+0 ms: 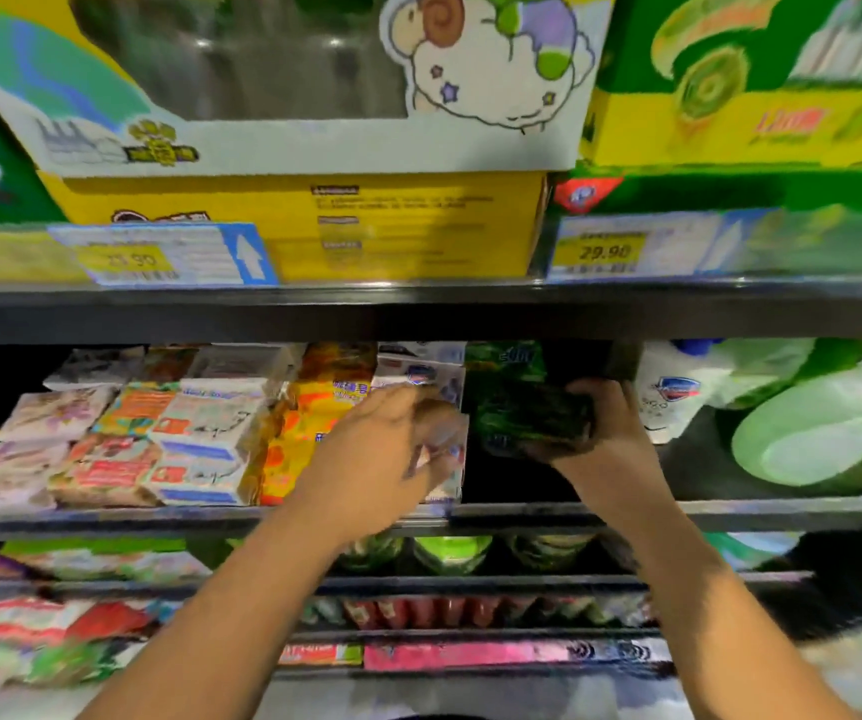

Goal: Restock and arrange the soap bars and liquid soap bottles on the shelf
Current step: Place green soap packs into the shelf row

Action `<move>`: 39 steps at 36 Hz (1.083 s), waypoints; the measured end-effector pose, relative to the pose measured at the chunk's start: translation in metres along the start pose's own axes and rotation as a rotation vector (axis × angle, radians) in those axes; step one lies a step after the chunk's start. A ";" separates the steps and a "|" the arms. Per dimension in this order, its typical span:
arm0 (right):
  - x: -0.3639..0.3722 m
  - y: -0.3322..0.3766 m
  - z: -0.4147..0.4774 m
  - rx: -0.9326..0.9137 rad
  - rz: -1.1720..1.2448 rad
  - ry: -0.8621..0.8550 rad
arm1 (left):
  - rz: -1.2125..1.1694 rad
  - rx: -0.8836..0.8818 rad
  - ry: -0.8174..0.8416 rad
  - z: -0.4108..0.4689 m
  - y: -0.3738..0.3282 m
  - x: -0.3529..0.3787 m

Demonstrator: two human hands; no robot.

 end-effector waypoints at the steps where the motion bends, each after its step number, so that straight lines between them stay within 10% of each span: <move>1: -0.011 0.005 -0.009 0.006 0.058 -0.023 | -0.042 0.006 -0.047 0.001 -0.002 -0.002; 9: -0.047 0.027 -0.047 0.382 0.830 0.445 | -0.240 0.434 -0.177 0.011 -0.036 0.009; 14: -0.049 0.035 -0.058 0.308 0.994 0.686 | -0.574 0.165 -0.333 0.007 -0.042 0.016; 19: -0.046 0.036 -0.053 0.210 0.976 0.489 | -0.947 0.026 -0.200 0.014 -0.051 0.010; 23: -0.052 0.043 -0.046 0.408 1.029 0.509 | -0.536 0.110 0.136 0.015 -0.049 0.004; 26: -0.060 0.040 -0.050 0.427 1.046 0.683 | -0.506 0.159 -0.043 0.015 -0.049 0.002; 29: -0.069 0.031 -0.053 0.190 0.896 0.841 | -1.008 -0.033 -0.145 0.017 -0.051 0.000; 39: -0.069 0.046 -0.044 0.152 0.946 0.417 | -0.892 0.004 0.085 0.015 -0.051 -0.001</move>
Point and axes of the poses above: each hand's wrist, its own z-axis towards the middle knuckle, its own x-axis out of the palm, y = z × x, the point moved 2 cm from there along z, towards the middle knuckle, and after that the axes turned 10 degrees about x, right-handed, at the moved point
